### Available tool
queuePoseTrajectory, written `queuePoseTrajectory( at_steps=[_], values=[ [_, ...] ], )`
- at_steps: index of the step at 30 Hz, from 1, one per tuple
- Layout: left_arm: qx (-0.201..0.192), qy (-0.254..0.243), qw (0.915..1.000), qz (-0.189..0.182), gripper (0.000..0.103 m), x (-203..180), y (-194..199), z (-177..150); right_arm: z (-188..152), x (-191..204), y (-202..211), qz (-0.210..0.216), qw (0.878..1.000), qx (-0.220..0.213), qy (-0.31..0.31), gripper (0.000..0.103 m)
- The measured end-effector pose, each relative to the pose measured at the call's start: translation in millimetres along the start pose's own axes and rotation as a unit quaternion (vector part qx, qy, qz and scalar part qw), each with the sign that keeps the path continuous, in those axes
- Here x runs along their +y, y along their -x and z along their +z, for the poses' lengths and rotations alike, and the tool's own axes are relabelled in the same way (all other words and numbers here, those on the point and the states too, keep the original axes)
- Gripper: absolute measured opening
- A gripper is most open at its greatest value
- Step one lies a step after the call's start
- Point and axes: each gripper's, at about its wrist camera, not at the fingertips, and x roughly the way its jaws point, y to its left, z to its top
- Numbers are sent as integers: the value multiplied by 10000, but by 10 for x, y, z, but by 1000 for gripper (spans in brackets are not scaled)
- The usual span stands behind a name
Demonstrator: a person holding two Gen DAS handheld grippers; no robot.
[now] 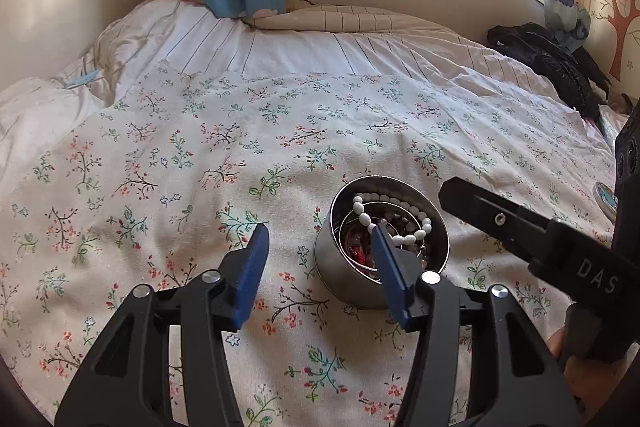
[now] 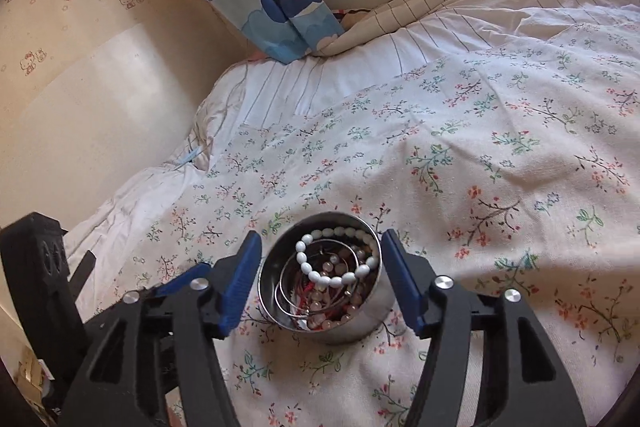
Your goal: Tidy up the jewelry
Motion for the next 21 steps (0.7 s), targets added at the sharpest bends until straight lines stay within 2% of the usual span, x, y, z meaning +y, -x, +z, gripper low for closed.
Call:
queuePoseTrajectory(
  at_steps=[1, 3, 4, 7, 10, 12, 17, 21],
  values=[
    [2, -40, 10000, 40, 62, -16, 43, -22, -31, 12, 32, -127, 9999, 32, 62, 64],
    [19, -122, 9998, 123, 73, -44, 134, -78, -95, 47, 103, -400, 9990, 83, 191, 74],
    [14, -165, 9997, 181, 79, -57, 186, -113, -132, 63, 147, -497, 9984, 104, 247, 75],
    [45, -289, 9992, 271, 89, -78, 355, -238, -246, 83, 304, -854, 9955, 137, 380, 82],
    [110, -370, 9986, 365, 94, -55, 525, -390, -364, 95, 555, -1140, 9923, 48, 474, 85],
    [207, -348, 9985, 369, 95, -9, 625, -473, -462, 87, 727, -1285, 9907, -2, 445, 92],
    [209, -383, 9982, 414, 95, 95, 934, -723, -762, 83, 1042, -1532, 9871, 66, 454, 92],
    [300, -421, 9979, 380, 96, 115, 1100, -863, -855, 121, 1162, -1622, 9856, 3, 471, 94]
  ],
)
